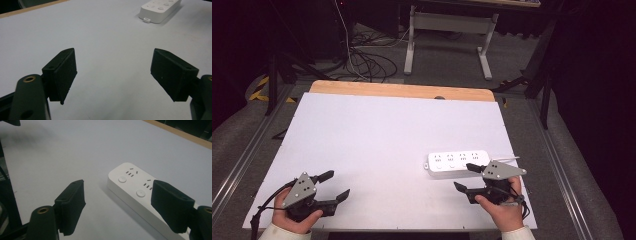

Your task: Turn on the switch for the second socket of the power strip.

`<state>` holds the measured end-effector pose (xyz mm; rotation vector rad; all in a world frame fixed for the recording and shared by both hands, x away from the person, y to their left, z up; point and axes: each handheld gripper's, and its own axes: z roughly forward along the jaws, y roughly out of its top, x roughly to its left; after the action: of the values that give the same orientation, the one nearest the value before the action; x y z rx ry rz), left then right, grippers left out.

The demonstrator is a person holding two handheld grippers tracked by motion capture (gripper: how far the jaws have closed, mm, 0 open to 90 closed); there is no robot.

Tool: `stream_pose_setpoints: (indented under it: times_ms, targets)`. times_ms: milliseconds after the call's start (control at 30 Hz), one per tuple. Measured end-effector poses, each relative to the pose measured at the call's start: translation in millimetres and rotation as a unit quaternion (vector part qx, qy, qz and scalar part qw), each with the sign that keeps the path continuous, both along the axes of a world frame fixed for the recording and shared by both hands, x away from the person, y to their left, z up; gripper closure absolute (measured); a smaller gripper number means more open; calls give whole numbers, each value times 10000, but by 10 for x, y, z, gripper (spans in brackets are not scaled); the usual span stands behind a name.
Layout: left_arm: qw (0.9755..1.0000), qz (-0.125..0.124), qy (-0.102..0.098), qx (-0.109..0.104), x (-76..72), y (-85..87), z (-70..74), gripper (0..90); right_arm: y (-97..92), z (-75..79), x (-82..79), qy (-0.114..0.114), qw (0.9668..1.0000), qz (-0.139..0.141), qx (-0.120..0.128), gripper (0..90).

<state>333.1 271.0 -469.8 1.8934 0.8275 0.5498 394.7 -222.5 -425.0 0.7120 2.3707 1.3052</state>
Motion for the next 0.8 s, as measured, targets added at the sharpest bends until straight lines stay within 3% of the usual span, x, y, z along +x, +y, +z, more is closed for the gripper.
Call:
stream_pose_setpoints:
  times_ms: [333, 367, 433, 567, 800]
  targets:
    - [10000, 9, -25, 0, -4, 10, 4, 213, 48, 51, 36, 36, 10000, 75, -16, 301]
    - [10000, 12, -25, 0, -4, 10, 4, 214, 39, 68, 45, 64, 10000, 64, -35, 369]
    - [10000, 18, -16, -8, -3, 9, 3, 216, 33, 77, 51, 100, 9999, 42, -27, 409]
    - [10000, 7, -18, 11, 3, -2, 2, 217, 10, 119, 100, 97, 9999, -11, -82, 657]
    - [10000, 18, -5, -12, 1, 8, 1, 218, -12, 160, 194, 204, 9995, -72, -214, 842]
